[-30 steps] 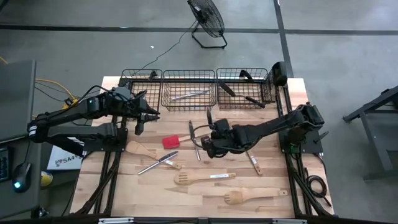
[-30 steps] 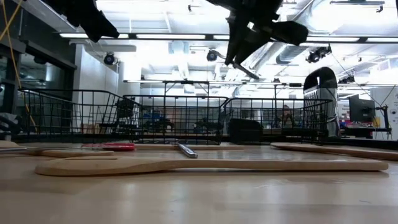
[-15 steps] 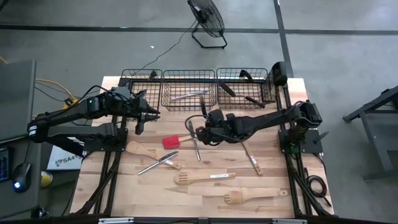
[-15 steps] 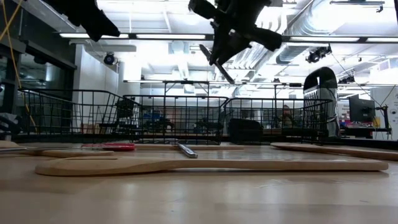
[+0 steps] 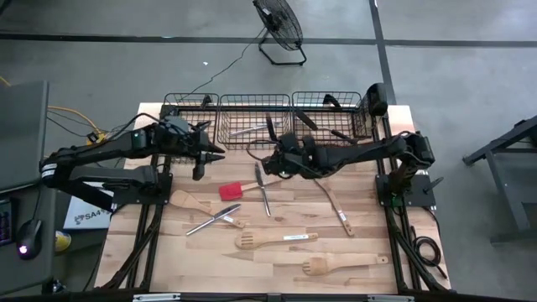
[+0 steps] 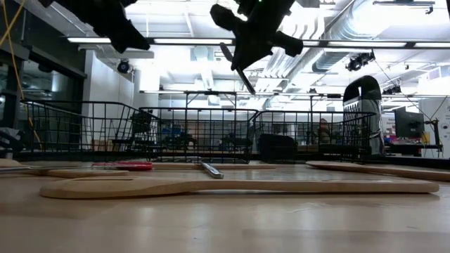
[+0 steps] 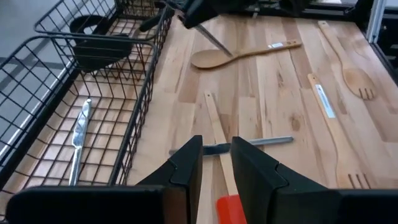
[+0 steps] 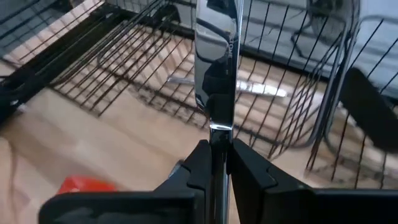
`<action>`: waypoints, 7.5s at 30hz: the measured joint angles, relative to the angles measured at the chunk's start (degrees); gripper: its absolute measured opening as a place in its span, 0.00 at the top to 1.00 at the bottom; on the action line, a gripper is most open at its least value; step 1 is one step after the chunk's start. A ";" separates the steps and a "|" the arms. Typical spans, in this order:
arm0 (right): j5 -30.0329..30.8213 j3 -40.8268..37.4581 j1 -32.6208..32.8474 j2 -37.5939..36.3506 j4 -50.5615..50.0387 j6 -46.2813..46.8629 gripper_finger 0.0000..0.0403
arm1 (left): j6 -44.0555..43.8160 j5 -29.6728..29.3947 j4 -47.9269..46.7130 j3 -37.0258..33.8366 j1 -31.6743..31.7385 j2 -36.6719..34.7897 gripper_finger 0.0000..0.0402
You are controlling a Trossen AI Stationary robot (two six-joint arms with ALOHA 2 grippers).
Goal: Pick & Place Kitchen Items
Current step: Put the table knife into the middle wire basket
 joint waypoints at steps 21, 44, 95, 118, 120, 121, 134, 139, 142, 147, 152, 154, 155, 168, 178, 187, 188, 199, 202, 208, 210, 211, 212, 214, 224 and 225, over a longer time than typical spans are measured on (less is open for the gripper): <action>-13.95 0.04 -14.94 -3.31 21.44 -26.82 0.92 | 8.68 1.35 23.40 0.00 7.45 10.89 0.79; -38.71 0.02 -21.81 -3.30 36.99 -39.60 0.92 | -19.48 47.30 69.71 -0.02 28.02 39.12 0.58; -42.15 0.00 -19.37 -2.34 43.35 -41.28 0.92 | -25.98 51.47 80.01 2.36 24.80 40.65 0.90; -36.79 0.04 -19.04 -9.10 24.13 -36.19 0.62 | -25.02 51.60 74.11 2.36 28.15 40.61 0.90; -33.96 0.04 -18.82 -10.69 19.55 -35.66 0.62 | -24.91 51.69 72.47 2.36 29.69 40.61 0.90; -32.22 0.04 -18.55 -11.31 17.73 -35.40 0.62 | -24.84 51.69 71.99 2.36 30.50 40.61 0.90; -14.55 -4.58 -13.09 -13.58 2.13 -30.99 0.62 | -20.65 49.25 63.45 2.36 33.79 40.61 0.90; -13.93 -14.69 -11.57 -16.84 9.81 -28.04 0.62 | -15.67 45.91 56.26 2.36 33.76 40.63 0.90; -13.74 -21.57 -10.65 -19.79 17.57 -26.58 0.62 | -12.27 43.44 50.93 2.89 33.79 40.63 0.90; -13.51 -31.90 -9.02 -25.69 31.75 -25.31 0.62 | -1.98 35.38 33.06 8.24 32.60 40.63 0.90; -13.08 -39.53 -7.51 -29.53 39.81 -23.53 0.62 | 8.35 19.53 13.86 15.27 29.37 40.63 0.90; -12.14 -41.63 -6.34 -30.78 41.16 -22.97 0.62 | 11.24 12.71 9.82 16.87 27.48 40.63 0.90; -10.92 -42.57 -5.69 -31.33 42.02 -22.62 0.62 | 12.09 9.97 8.50 17.26 26.74 40.63 0.90; 3.61 -54.22 4.79 -38.40 51.77 -18.60 0.62 | 14.26 -5.66 2.07 18.01 25.09 40.68 0.90; 4.51 -55.91 8.05 -38.36 52.79 -15.59 0.62 | 14.25 -6.26 -1.45 18.99 24.74 45.65 0.90; 5.18 -55.91 8.02 -38.34 52.75 -16.01 0.62 | 17.37 -6.03 -15.00 31.02 24.74 53.73 0.90; 5.59 -55.91 8.03 -38.34 52.73 -16.03 0.62 | 17.40 -5.99 -16.49 32.46 24.74 54.77 0.90; 5.95 -55.89 8.02 -38.32 51.94 -16.15 0.62 | 13.84 -5.07 -22.96 36.96 24.64 62.76 0.90; 5.97 -55.89 8.00 -38.32 51.89 -16.03 0.62 | 13.15 -5.73 -22.34 36.96 24.64 63.41 0.90; 6.00 -55.89 8.00 -38.32 51.87 -15.77 0.62 | 14.90 -6.40 -22.82 36.93 23.95 63.54 0.90; 6.41 -55.89 8.00 -38.32 51.87 -15.74 0.62 | 13.59 -5.12 -23.11 37.55 23.66 63.60 0.90; 6.43 -55.89 8.00 -38.32 51.87 -15.63 0.62 | 12.62 -4.79 -23.09 37.88 23.43 63.65 0.90; 6.45 -55.87 8.00 -38.32 51.89 -15.55 0.62 | 12.02 -4.68 -23.42 38.23 23.28 63.69 0.90; 6.81 -55.87 8.00 -38.32 51.87 -15.43 0.62 | 10.47 -3.18 -24.18 39.33 23.06 63.75 0.90; 7.28 -55.84 8.00 -38.29 50.91 -14.65 0.62 | 6.72 1.77 -23.59 40.90 22.46 63.93 0.90; 7.29 -55.84 8.00 -38.29 50.93 -14.64 0.62 | 6.43 1.90 -23.82 40.89 22.40 64.15 0.90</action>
